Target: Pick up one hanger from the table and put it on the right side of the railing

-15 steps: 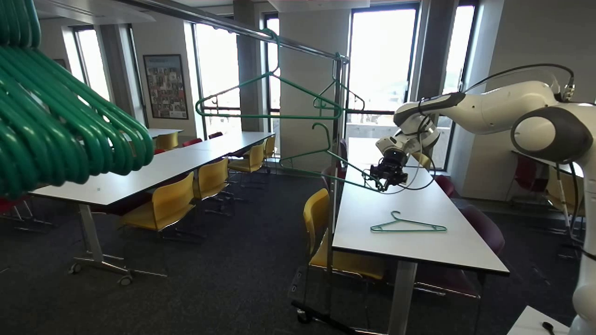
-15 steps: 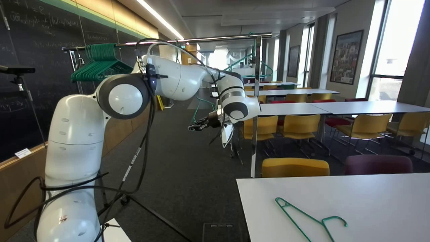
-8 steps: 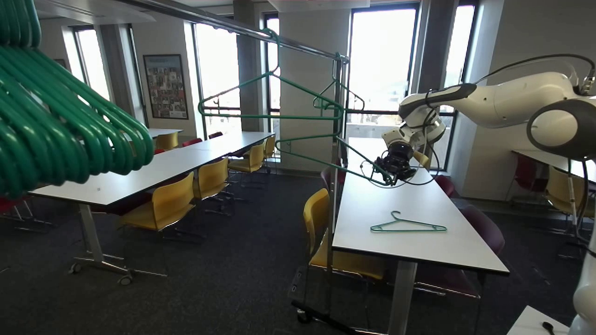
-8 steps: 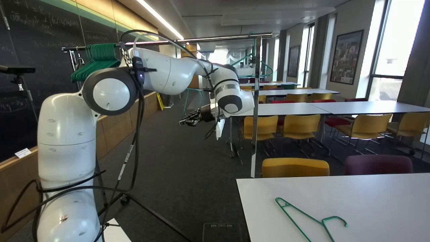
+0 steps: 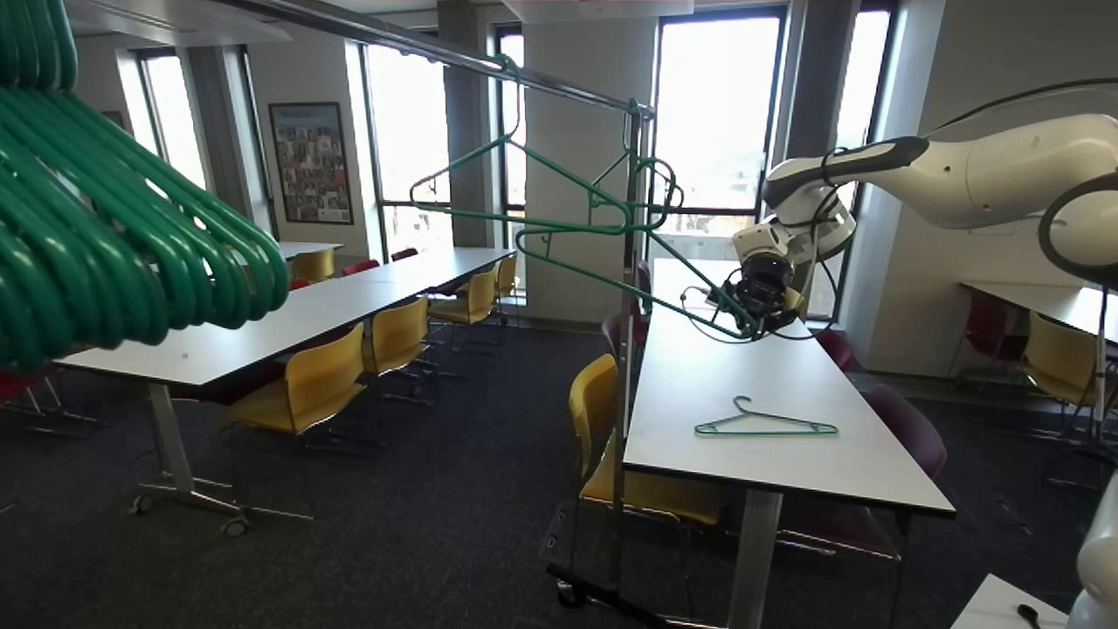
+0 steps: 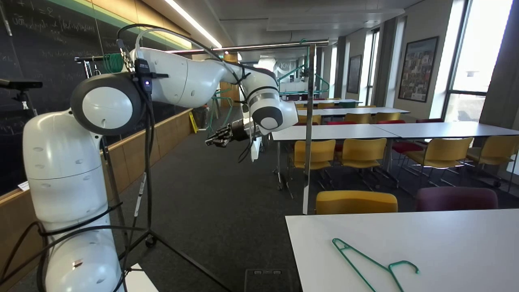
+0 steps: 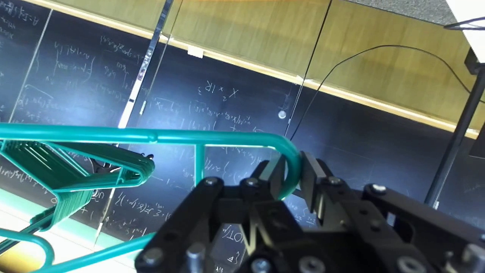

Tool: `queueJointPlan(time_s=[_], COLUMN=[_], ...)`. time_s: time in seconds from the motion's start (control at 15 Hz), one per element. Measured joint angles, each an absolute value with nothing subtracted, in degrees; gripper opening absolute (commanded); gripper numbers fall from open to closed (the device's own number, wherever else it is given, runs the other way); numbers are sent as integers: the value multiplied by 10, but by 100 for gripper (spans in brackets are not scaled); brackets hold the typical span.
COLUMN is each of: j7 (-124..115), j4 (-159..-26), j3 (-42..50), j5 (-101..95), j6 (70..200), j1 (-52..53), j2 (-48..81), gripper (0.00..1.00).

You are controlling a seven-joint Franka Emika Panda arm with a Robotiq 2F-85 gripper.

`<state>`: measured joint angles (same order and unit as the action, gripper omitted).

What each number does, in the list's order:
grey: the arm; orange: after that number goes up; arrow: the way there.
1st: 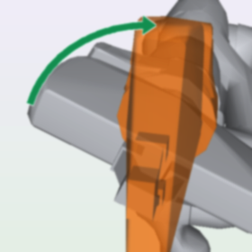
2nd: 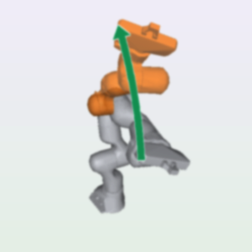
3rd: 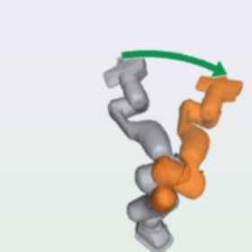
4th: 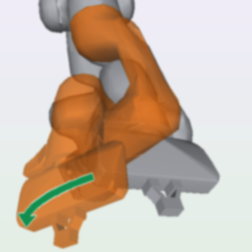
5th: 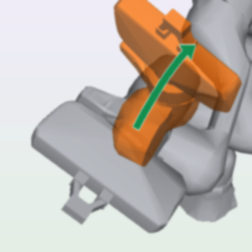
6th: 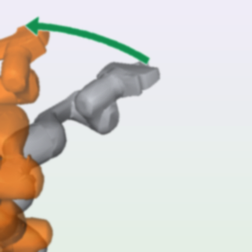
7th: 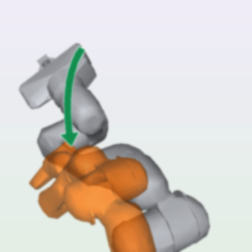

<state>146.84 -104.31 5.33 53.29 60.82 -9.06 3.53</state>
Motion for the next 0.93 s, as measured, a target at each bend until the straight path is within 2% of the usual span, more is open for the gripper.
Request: queueJointPlan(time_s=[0.4,0.93], j7=[1442,1221], j4=[-1040,-968], j3=[53,53], j5=[567,675], j6=[608,647], j1=[-77,-67], j2=[28,28], gripper=[4,4])
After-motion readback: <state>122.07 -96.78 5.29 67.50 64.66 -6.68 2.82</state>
